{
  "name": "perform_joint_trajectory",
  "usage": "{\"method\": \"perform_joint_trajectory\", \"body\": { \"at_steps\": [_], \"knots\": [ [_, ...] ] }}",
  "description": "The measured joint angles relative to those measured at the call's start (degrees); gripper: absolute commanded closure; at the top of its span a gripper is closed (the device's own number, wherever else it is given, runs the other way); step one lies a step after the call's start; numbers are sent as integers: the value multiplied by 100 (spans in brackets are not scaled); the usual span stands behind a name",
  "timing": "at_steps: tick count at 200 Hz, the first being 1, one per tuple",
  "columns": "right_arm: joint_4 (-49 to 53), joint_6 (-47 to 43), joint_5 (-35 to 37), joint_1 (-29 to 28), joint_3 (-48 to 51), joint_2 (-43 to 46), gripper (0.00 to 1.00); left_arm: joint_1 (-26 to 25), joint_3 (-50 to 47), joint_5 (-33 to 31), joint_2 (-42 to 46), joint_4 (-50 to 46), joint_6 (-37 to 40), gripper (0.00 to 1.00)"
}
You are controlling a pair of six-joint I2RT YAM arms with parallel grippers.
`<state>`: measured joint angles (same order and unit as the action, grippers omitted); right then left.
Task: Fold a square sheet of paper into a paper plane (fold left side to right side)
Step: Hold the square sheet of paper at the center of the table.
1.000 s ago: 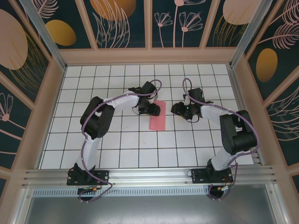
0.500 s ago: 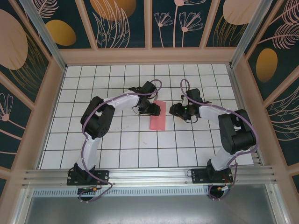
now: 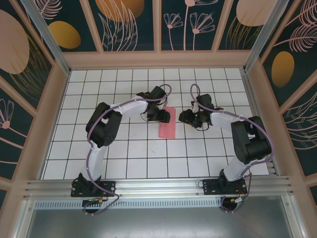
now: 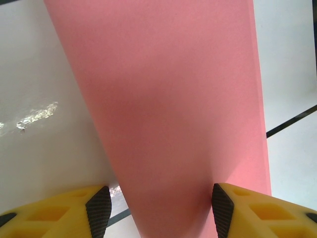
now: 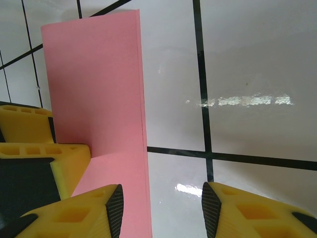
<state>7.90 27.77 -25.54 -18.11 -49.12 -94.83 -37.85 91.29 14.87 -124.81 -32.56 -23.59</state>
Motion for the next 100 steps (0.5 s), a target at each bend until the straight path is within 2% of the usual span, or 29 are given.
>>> {"method": "perform_joint_trajectory", "body": {
  "at_steps": [100],
  "knots": [
    [0,20,9,-39,-39,-26,51,0,76,4,-50,-72,-28,40]
  ]
}}
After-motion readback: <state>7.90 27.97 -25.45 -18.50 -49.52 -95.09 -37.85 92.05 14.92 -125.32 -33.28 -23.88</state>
